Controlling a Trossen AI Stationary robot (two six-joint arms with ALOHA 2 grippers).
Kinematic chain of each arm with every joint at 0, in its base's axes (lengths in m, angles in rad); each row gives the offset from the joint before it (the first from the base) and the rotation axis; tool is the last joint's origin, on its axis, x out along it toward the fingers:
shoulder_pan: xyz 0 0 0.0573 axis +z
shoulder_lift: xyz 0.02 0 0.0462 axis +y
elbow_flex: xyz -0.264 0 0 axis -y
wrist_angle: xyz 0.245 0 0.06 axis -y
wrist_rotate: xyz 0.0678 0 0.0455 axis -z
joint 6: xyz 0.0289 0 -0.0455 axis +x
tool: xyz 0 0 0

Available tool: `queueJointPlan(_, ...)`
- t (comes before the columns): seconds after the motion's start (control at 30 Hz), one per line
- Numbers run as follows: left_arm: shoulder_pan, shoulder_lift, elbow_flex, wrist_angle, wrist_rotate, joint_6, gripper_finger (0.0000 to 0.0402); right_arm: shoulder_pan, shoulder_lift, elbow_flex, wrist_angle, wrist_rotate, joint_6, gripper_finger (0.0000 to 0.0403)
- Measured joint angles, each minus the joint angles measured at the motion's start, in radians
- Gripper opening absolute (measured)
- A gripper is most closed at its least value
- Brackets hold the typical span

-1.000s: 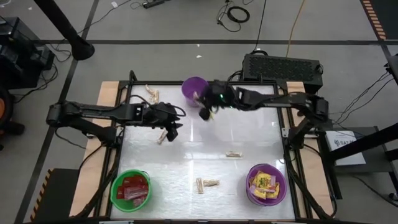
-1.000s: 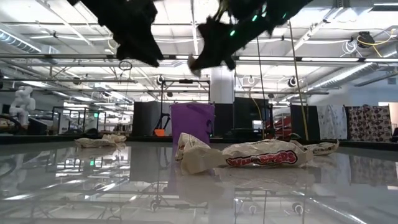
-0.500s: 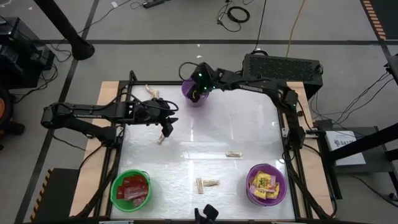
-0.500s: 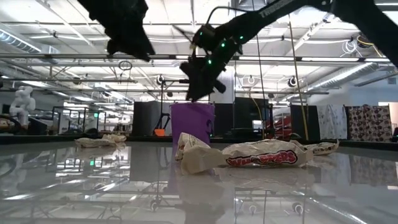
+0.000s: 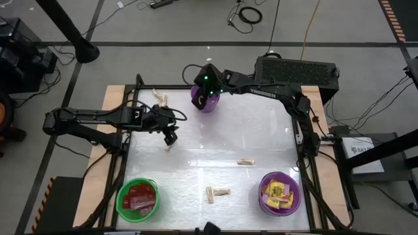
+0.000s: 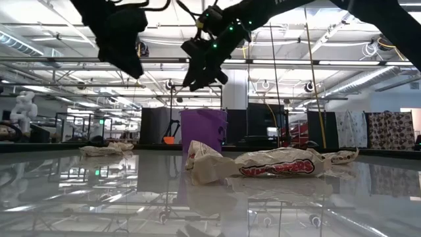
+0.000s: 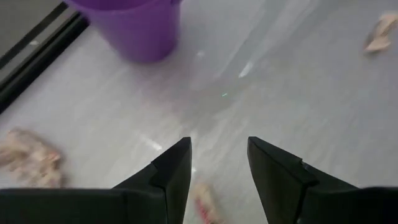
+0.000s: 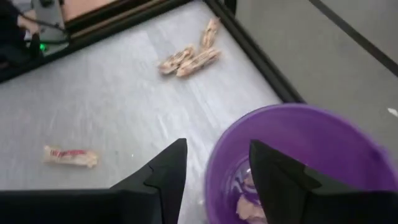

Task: Sort candy by brand, put in halloween buckets
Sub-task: Put the white chocolate into the top purple bucket

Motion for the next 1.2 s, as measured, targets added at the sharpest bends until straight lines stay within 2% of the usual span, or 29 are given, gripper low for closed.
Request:
queueJointPlan(0.13,0.000,-0.040,-0.001,-0.098,-0.044,-0.008,0.0164,0.045,0.002,-0.002,-0.019,0.005,0.018,0.0165)
queueJointPlan(0.33,0.014,-0.197,0.000,-0.172,-0.166,0.066,0.0164,0.149,0.002,-0.002,0.016,-0.040,0.069,0.0164)
queueJointPlan(0.43,0.049,-0.275,-0.004,-0.183,-0.219,0.097,0.0164,0.202,0.002,-0.002,0.078,-0.037,0.069,0.0164)
queueJointPlan(0.53,0.105,-0.345,-0.019,-0.185,-0.223,0.166,0.0164,0.248,0.002,-0.002,0.178,-0.019,0.092,0.0164)
queueJointPlan(0.73,0.228,-0.432,-0.031,-0.245,-0.165,0.200,0.0164,0.319,0.066,-0.001,0.385,0.036,0.053,0.0164)
queueJointPlan(0.87,0.283,-0.463,-0.031,-0.263,-0.064,0.204,0.0164,0.347,0.151,-0.002,0.461,0.034,0.044,0.0164)
queueJointPlan(0.97,0.306,-0.472,-0.031,-0.263,0.011,0.219,0.0164,0.358,0.206,-0.002,0.478,0.030,-0.042,0.0164)
queueJointPlan(1.1,0.317,-0.471,-0.031,-0.263,0.032,0.218,0.0164,0.362,0.272,-0.003,0.510,-0.015,-0.172,0.0164)
queueJointPlan(1.2,0.319,-0.465,-0.031,-0.262,0.032,0.195,0.0164,0.359,0.326,-0.002,0.561,-0.068,-0.157,0.0164)
